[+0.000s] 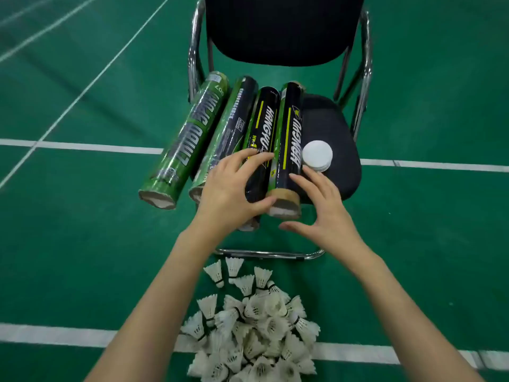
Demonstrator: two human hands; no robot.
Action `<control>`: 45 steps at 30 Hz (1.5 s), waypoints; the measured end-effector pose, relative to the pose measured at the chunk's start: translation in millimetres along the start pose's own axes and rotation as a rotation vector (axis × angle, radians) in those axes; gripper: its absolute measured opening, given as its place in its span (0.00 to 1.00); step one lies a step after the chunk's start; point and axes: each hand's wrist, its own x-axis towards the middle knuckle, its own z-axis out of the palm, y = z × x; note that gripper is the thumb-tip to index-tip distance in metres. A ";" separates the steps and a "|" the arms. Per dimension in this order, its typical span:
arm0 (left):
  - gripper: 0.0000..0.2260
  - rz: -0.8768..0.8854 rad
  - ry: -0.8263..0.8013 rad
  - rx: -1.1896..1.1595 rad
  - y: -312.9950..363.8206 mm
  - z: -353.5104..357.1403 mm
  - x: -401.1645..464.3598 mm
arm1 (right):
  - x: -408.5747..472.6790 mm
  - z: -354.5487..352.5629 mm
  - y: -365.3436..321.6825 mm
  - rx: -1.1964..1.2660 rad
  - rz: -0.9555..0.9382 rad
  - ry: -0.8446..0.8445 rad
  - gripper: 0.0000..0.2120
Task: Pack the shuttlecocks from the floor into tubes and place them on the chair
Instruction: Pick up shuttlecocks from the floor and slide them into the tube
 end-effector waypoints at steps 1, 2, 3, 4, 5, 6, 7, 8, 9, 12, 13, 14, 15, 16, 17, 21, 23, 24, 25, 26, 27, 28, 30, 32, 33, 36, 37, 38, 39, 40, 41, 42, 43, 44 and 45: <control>0.31 0.066 0.009 0.020 -4.6 7.8 -1.3 | -0.7 8.7 3.8 0.003 -0.039 0.040 0.41; 0.31 0.105 0.019 0.052 -6.7 14.2 -1.8 | 0.7 18.2 9.0 -0.012 -0.069 0.083 0.41; 0.31 0.144 0.034 0.071 -9.8 20.3 -3.3 | 1.8 27.5 14.1 -0.025 -0.098 0.104 0.41; 0.31 0.170 0.053 0.086 -12.5 24.5 -5.3 | 2.7 35.4 17.8 -0.028 -0.118 0.139 0.42; 0.31 0.201 0.084 0.092 -14.7 28.8 -7.3 | 3.5 42.7 22.8 -0.010 -0.142 0.170 0.43; 0.31 0.232 0.114 0.102 -16.6 32.2 -10.9 | 3.1 49.8 26.0 0.008 -0.167 0.206 0.43; 0.31 0.256 0.145 0.111 -19.8 33.8 -14.0 | 4.1 55.5 28.8 0.027 -0.196 0.246 0.44; 0.31 0.277 0.173 0.114 -22.7 34.7 -17.2 | 6.5 60.8 31.5 0.038 -0.229 0.282 0.44; 0.30 0.286 0.195 0.117 -24.2 34.9 -20.6 | 8.9 66.4 33.1 0.047 -0.250 0.323 0.43; 0.29 0.317 0.232 0.141 -23.2 33.5 -34.7 | 13.9 77.1 33.8 0.018 -0.310 0.430 0.37; 0.29 0.315 0.240 0.143 -22.3 30.7 -38.6 | 16.6 76.2 32.8 0.015 -0.305 0.443 0.36; 0.29 0.309 0.244 0.145 -20.9 27.4 -42.3 | 18.5 74.0 31.0 0.016 -0.290 0.449 0.35; 0.29 0.301 0.242 0.146 -18.9 23.6 -45.8 | 19.0 70.8 29.2 0.020 -0.273 0.451 0.35; 0.29 0.292 0.245 0.149 -16.9 19.9 -48.8 | 18.5 67.1 27.5 0.029 -0.266 0.456 0.36; 0.29 0.292 0.255 0.157 -14.2 16.3 -51.4 | 17.9 63.4 24.9 0.044 -0.262 0.457 0.36; 0.30 0.312 0.272 0.174 4.4 3.2 -57.2 | 12.2 39.7 3.8 0.131 -0.244 0.481 0.33; 0.30 0.330 0.276 0.174 13.8 -1.3 -59.5 | 3.7 24.5 -9.3 0.168 -0.258 0.530 0.31; 0.30 0.335 0.274 0.177 18.4 -3.7 -61.0 | -2.2 16.8 -15.9 0.190 -0.261 0.542 0.31; 0.31 0.341 0.270 0.181 23.5 -6.9 -61.8 | -8.4 8.5 -22.6 0.213 -0.265 0.548 0.31; 0.31 0.348 0.268 0.182 29.2 -10.9 -62.2 | -14.4 0.0 -29.3 0.233 -0.276 0.554 0.31; 0.32 0.357 0.271 0.174 35.6 -15.2 -62.9 | -20.9 -8.0 -36.7 0.251 -0.291 0.561 0.32; 0.33 0.372 0.277 0.163 42.7 -20.0 -63.7 | -27.9 -16.3 -44.8 0.265 -0.310 0.569 0.32; 0.34 0.416 0.297 0.134 59.2 -28.4 -67.1 | -44.0 -34.4 -64.1 0.245 -0.358 0.581 0.34; 0.36 0.467 0.323 0.078 76.2 -34.9 -71.0 | -61.6 -53.3 -85.4 0.210 -0.405 0.576 0.34; 0.36 0.490 0.346 0.039 85.0 -38.3 -73.6 | -71.1 -62.1 -96.2 0.206 -0.419 0.566 0.34; 0.34 0.549 0.426 -0.086 110.5 -51.6 -85.4 | -98.8 -82.8 -124.3 0.204 -0.434 0.550 0.34; 0.32 0.570 0.453 -0.110 117.6 -56.2 -90.8 | -107.8 -87.2 -132.6 0.207 -0.434 0.545 0.34; 0.30 0.589 0.478 -0.116 123.8 -61.4 -96.7 | -116.9 -91.0 -140.4 0.211 -0.434 0.538 0.34; 0.29 0.603 0.503 -0.109 129.8 -66.4 -103.3 | -125.9 -94.4 -147.9 0.214 -0.436 0.530 0.34; 0.28 0.612 0.523 -0.106 135.1 -71.6 -110.3 | -134.8 -97.4 -155.1 0.220 -0.440 0.524 0.34; 0.27 0.621 0.534 -0.121 140.2 -77.0 -117.6 | -143.8 -100.0 -161.9 0.232 -0.443 0.522 0.35; 0.27 0.634 0.539 -0.152 145.4 -82.0 -124.8 | -152.4 -102.4 -168.1 0.245 -0.450 0.520 0.35; 0.28 0.649 0.540 -0.186 149.8 -86.4 -131.5 | -160.5 -104.3 -173.5 0.257 -0.462 0.520 0.35; 0.28 0.664 0.540 -0.216 154.1 -90.5 -137.7 | -167.8 -105.8 -178.0 0.271 -0.477 0.524 0.35; 0.28 0.675 0.536 -0.241 157.8 -93.9 -143.3 | -174.6 -107.1 -181.9 0.291 -0.492 0.527 0.35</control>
